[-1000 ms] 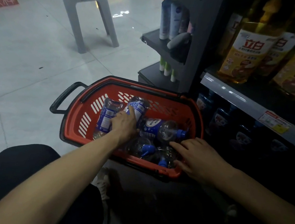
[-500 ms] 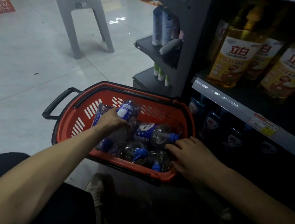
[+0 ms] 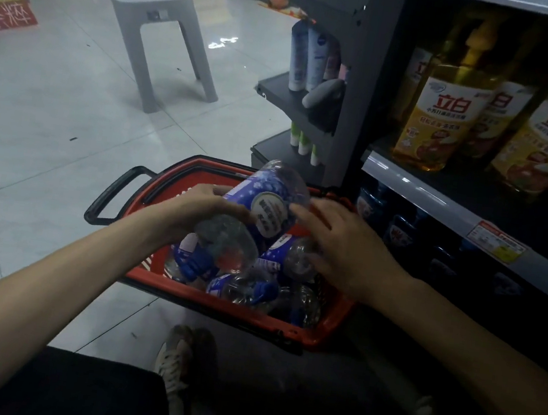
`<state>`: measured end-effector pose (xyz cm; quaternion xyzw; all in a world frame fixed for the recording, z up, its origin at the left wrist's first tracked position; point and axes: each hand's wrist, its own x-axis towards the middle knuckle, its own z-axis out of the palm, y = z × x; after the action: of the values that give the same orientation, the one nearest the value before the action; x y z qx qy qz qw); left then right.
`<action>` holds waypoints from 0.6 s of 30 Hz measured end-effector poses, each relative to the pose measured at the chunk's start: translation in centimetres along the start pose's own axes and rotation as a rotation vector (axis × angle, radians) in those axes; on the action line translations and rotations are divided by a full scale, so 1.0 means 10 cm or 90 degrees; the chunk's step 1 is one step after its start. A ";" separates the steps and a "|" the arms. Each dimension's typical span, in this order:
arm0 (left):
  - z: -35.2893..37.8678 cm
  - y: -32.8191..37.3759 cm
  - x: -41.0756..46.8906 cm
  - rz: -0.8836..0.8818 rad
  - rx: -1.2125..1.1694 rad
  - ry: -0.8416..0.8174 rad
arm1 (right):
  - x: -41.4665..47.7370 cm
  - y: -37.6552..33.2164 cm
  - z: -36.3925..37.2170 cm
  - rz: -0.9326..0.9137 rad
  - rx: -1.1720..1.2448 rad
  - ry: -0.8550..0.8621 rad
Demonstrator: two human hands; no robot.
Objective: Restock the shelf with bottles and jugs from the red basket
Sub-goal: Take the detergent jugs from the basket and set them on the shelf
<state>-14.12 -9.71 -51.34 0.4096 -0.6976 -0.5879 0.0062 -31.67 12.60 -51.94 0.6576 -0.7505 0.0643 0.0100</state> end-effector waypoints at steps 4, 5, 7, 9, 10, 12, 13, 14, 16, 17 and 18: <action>0.14 0.28 -0.18 0.113 0.142 -0.043 | 0.27 0.07 -0.10 -0.055 -0.034 0.048; 0.19 0.34 -0.22 0.133 0.177 -0.075 | 0.31 0.09 -0.12 -0.067 -0.043 0.028; 0.26 0.40 -0.25 0.148 0.234 -0.151 | 0.34 0.12 -0.14 -0.081 -0.059 -0.015; 0.34 0.42 -0.25 0.149 0.292 -0.194 | 0.29 0.13 -0.11 -0.086 -0.070 -0.029; 0.39 0.42 -0.24 0.151 0.317 -0.203 | 0.26 0.13 -0.06 -0.078 -0.059 -0.033; 0.48 0.41 -0.20 0.161 0.368 -0.203 | 0.21 0.11 0.05 -0.064 -0.031 -0.027; 0.51 0.40 -0.19 0.168 0.395 -0.193 | 0.20 0.10 0.10 -0.062 -0.032 -0.016; 0.54 0.39 -0.17 0.172 0.422 -0.182 | 0.19 0.09 0.16 -0.059 -0.036 -0.001; 0.55 0.41 -0.17 0.182 0.475 -0.157 | 0.19 0.06 0.26 -0.045 -0.024 0.045; 0.55 0.42 -0.19 0.197 0.507 -0.139 | 0.18 0.05 0.29 -0.033 -0.010 0.070; 0.55 0.44 -0.22 0.222 0.551 -0.110 | 0.17 0.05 0.32 -0.020 0.005 0.088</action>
<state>-17.88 -4.08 -48.39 0.2007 -0.9349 -0.2651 -0.1244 -32.18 10.59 -54.97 0.6633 -0.7374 0.1126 0.0603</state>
